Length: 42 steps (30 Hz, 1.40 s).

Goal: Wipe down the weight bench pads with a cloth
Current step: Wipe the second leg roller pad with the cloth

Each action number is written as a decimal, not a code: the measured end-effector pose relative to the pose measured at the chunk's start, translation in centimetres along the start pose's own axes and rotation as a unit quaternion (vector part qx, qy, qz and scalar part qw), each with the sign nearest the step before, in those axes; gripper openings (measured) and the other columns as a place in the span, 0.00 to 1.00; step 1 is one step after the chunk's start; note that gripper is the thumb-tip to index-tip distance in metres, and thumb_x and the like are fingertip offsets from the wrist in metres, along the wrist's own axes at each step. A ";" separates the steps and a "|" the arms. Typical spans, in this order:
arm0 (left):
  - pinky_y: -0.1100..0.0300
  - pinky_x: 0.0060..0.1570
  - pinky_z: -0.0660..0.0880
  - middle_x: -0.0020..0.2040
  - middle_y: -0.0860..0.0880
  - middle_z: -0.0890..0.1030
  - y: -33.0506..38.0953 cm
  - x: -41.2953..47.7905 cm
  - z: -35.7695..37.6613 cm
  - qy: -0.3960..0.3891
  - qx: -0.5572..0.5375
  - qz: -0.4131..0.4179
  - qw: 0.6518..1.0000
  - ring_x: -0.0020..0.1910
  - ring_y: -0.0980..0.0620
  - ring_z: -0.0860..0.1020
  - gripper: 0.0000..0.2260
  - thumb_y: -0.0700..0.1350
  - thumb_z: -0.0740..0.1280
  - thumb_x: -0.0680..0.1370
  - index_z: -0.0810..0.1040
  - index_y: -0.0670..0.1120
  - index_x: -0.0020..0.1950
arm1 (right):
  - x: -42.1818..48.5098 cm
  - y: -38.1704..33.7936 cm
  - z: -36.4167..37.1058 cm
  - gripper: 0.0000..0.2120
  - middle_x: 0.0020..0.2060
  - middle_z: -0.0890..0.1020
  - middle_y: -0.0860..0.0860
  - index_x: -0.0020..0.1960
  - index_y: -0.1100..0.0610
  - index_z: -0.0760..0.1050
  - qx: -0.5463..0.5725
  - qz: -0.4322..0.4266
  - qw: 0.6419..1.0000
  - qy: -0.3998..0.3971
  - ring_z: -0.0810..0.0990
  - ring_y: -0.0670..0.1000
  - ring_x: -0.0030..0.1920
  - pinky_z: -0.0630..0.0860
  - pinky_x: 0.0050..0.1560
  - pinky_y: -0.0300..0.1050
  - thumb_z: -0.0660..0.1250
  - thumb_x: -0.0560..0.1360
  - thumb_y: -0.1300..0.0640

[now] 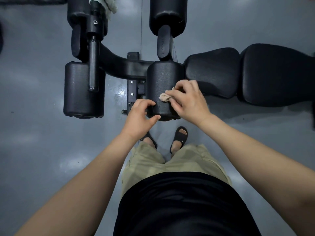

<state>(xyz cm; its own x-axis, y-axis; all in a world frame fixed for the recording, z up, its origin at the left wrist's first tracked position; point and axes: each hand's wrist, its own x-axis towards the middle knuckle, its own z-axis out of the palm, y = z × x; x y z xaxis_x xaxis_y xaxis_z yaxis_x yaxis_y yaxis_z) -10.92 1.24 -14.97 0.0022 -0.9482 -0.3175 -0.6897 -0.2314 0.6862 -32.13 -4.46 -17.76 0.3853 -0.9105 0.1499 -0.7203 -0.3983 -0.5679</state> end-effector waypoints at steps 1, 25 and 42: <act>0.57 0.59 0.77 0.59 0.53 0.73 0.0 0.0 -0.1 -0.001 -0.002 -0.001 1.000 0.54 0.54 0.76 0.20 0.42 0.78 0.72 0.78 0.47 0.62 | 0.8 0.0 0.0 0.12 0.53 0.77 0.54 0.60 0.53 0.81 -0.005 0.017 1.000 0.003 0.72 0.58 0.53 0.75 0.49 0.50 0.67 0.78 0.53; 0.65 0.61 0.71 0.57 0.53 0.73 0.1 0.4 -1.0 -0.027 0.011 0.015 0.999 0.55 0.58 0.73 0.17 0.40 0.75 0.74 0.79 0.46 0.61 | 9.8 0.3 -0.2 0.17 0.53 0.75 0.56 0.67 0.52 0.78 0.031 0.113 0.993 -0.003 0.73 0.62 0.52 0.75 0.54 0.53 0.64 0.80 0.56; 0.55 0.60 0.74 0.56 0.54 0.72 -0.6 0.7 -0.5 -0.023 0.001 0.029 0.999 0.54 0.53 0.73 0.17 0.43 0.76 0.73 0.78 0.47 0.60 | 4.1 -1.4 -0.6 0.16 0.57 0.76 0.55 0.63 0.56 0.80 0.000 -0.015 0.995 -0.096 0.72 0.59 0.54 0.75 0.55 0.50 0.67 0.76 0.63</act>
<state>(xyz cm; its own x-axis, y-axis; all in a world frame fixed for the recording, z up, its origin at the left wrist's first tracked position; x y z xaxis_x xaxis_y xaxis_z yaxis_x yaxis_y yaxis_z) -10.17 0.61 -15.30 -0.0702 -0.9492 -0.3066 -0.6889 -0.1762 0.7031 -29.86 -7.67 -15.85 0.5098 -0.8602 0.0085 -0.7068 -0.4245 -0.5658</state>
